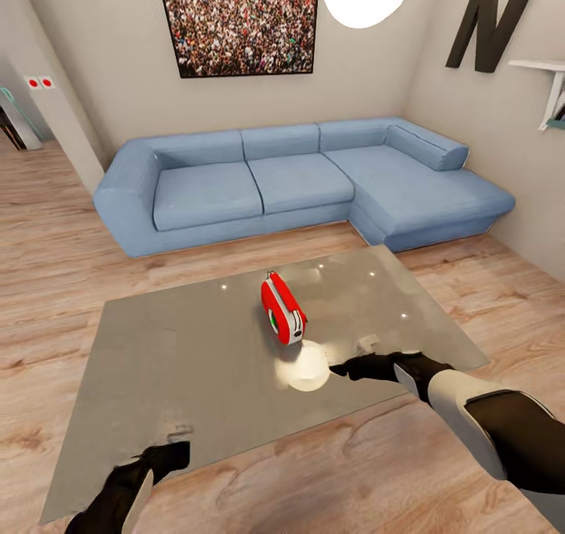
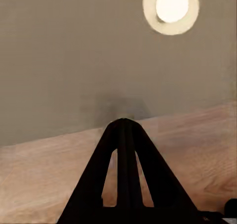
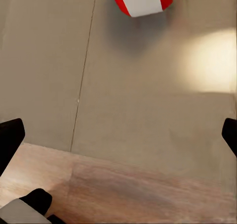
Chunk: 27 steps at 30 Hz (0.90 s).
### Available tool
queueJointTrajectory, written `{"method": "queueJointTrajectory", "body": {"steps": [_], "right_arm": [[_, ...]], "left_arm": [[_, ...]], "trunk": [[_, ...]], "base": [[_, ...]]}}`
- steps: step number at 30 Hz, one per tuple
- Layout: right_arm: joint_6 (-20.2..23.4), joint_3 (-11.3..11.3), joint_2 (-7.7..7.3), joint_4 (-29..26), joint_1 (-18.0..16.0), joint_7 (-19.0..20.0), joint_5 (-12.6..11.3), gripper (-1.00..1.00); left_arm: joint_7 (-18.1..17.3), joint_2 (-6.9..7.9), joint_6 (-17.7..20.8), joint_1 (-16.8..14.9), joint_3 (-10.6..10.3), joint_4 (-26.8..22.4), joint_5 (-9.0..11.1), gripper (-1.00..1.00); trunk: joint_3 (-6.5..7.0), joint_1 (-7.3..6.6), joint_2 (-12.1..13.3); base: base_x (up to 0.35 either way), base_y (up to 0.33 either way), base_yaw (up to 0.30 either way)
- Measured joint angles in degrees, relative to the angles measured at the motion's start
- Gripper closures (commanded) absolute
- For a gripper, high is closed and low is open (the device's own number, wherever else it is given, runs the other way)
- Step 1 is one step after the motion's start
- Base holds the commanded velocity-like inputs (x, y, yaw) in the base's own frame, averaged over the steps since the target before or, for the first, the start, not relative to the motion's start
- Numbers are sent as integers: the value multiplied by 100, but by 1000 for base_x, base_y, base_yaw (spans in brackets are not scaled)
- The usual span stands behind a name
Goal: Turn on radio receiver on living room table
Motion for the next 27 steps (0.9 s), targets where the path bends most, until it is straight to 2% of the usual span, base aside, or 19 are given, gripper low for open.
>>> {"method": "queueJointTrajectory", "body": {"steps": [4,5,7,10,14,22,27], "right_arm": [[-7,7,-1,0,353,-176,19,-100],[-11,22,-3,1,583,-376,34,-100],[-14,8,-5,0,790,-596,32,-100],[-78,9,-9,0,1082,-884,34,-100],[-250,10,-15,0,1495,-1170,34,-100],[-549,6,-80,0,2312,-1815,39,-100],[-600,4,-81,0,2804,-2688,32,-100]], "left_arm": [[193,146,-1638,2,12,2010,-93,100],[342,207,-2331,0,22,2740,-99,100],[419,275,-2668,0,13,3425,-106,100],[472,365,-2935,0,11,4046,-107,100],[533,549,-3210,9,7,4616,-96,100],[575,949,-3302,291,6,4789,-88,100],[590,1117,-3313,455,5,4794,-88,100]], "trunk": [[72,-88,160],[91,-110,200],[126,-154,281],[180,-220,401],[252,-308,561],[396,-484,882],[485,-594,1082]], "base": [[0,0,0],[0,0,0],[0,0,0],[0,0,0],[0,0,0],[0,0,0],[0,0,0]]}}
